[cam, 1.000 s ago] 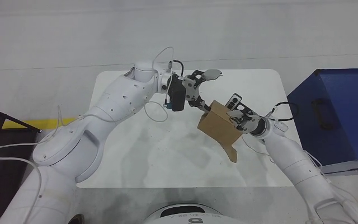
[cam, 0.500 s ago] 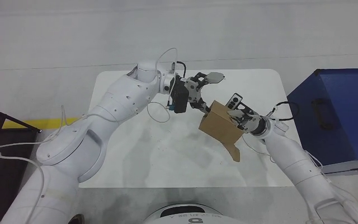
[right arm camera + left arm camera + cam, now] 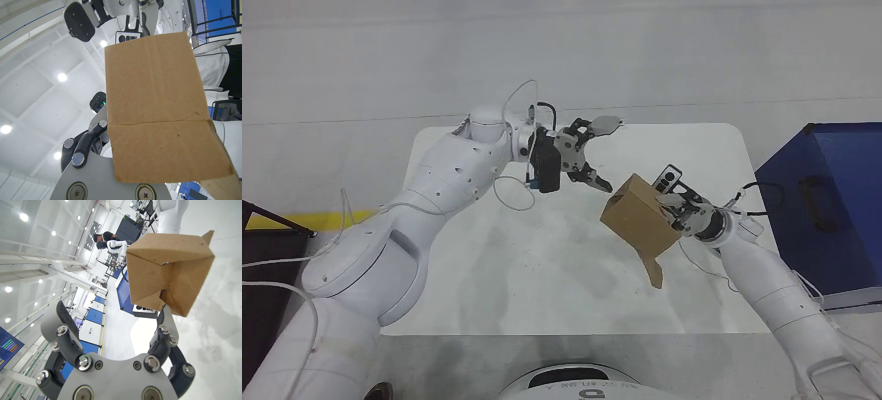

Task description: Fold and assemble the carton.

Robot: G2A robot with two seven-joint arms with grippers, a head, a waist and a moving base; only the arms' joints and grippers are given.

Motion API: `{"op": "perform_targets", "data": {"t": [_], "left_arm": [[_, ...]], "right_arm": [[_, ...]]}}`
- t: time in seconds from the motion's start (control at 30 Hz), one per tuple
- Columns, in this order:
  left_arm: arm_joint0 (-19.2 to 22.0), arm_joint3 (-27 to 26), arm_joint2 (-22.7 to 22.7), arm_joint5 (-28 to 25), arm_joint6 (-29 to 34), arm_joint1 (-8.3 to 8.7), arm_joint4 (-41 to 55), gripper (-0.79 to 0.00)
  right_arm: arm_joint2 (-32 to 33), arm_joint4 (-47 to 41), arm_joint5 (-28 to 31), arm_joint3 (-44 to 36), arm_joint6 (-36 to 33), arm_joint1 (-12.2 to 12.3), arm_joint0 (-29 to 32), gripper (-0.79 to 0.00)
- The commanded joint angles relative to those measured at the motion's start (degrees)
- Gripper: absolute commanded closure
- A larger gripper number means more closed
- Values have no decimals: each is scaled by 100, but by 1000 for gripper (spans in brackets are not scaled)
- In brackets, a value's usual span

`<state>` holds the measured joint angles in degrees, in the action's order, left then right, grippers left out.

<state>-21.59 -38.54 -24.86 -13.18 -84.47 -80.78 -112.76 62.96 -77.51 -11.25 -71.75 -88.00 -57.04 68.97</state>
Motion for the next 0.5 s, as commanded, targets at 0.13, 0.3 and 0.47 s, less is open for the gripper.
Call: {"op": "perform_targets", "data": {"t": [0.13, 0.3, 0.47], "left_arm": [[-131, -172, -218, 107, -90, 184, -46, -785], [-331, -461, -317, 8, -140, 307, -110, -785], [-431, -751, -235, -165, -66, 333, -376, -785]], "right_arm": [[76, 82, 31, 29, 0, 21, -4, 0], [76, 82, 31, 29, 0, 21, -4, 0], [84, 71, 33, -57, 159, 13, 34, 0]]}}
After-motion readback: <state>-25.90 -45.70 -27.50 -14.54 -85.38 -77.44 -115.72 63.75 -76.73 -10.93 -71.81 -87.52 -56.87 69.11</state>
